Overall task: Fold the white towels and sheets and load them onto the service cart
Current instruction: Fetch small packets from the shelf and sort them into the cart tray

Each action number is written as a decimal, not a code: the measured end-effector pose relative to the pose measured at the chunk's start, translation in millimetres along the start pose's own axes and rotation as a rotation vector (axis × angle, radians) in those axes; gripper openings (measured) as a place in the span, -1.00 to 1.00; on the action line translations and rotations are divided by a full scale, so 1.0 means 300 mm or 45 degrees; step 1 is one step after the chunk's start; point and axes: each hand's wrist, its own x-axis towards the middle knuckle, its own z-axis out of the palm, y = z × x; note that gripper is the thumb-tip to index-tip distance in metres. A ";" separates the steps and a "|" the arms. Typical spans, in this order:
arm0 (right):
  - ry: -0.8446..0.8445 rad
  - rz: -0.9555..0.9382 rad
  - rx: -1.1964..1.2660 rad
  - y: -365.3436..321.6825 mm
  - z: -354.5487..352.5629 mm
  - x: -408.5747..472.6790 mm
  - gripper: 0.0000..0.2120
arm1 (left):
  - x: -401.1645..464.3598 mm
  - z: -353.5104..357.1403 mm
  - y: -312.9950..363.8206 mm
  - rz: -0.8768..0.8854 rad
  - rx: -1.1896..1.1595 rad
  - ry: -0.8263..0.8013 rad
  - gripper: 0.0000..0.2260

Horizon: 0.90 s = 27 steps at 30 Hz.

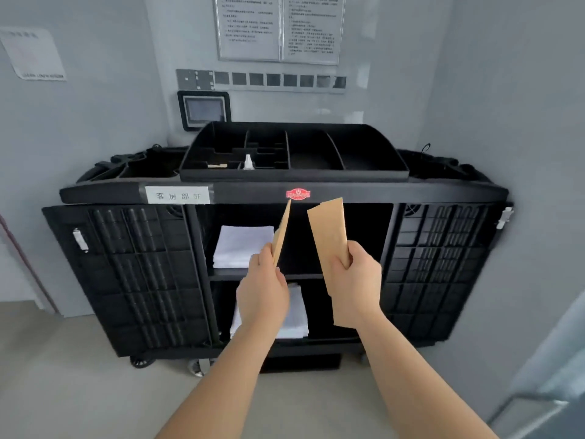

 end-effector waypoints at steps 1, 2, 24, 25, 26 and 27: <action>0.000 -0.012 -0.001 -0.001 0.015 0.069 -0.69 | 0.061 0.019 0.011 0.006 -0.007 0.014 -0.63; -0.002 -0.020 -0.001 -0.001 0.033 0.133 -0.68 | 0.121 0.037 0.017 0.009 -0.008 0.031 -0.64; 0.081 -0.065 0.122 -0.036 0.656 1.591 -0.86 | 1.615 0.497 0.056 0.239 -0.081 0.324 -0.57; 0.066 -0.053 0.119 -0.025 0.674 1.643 -0.90 | 1.657 0.517 0.057 0.246 -0.074 0.319 -0.57; 0.043 -0.037 0.117 -0.010 0.694 1.690 -0.93 | 1.693 0.536 0.058 0.253 -0.063 0.314 -0.57; 0.005 -0.016 0.119 0.007 0.718 1.734 -0.93 | 1.727 0.552 0.058 0.258 -0.051 0.312 -0.58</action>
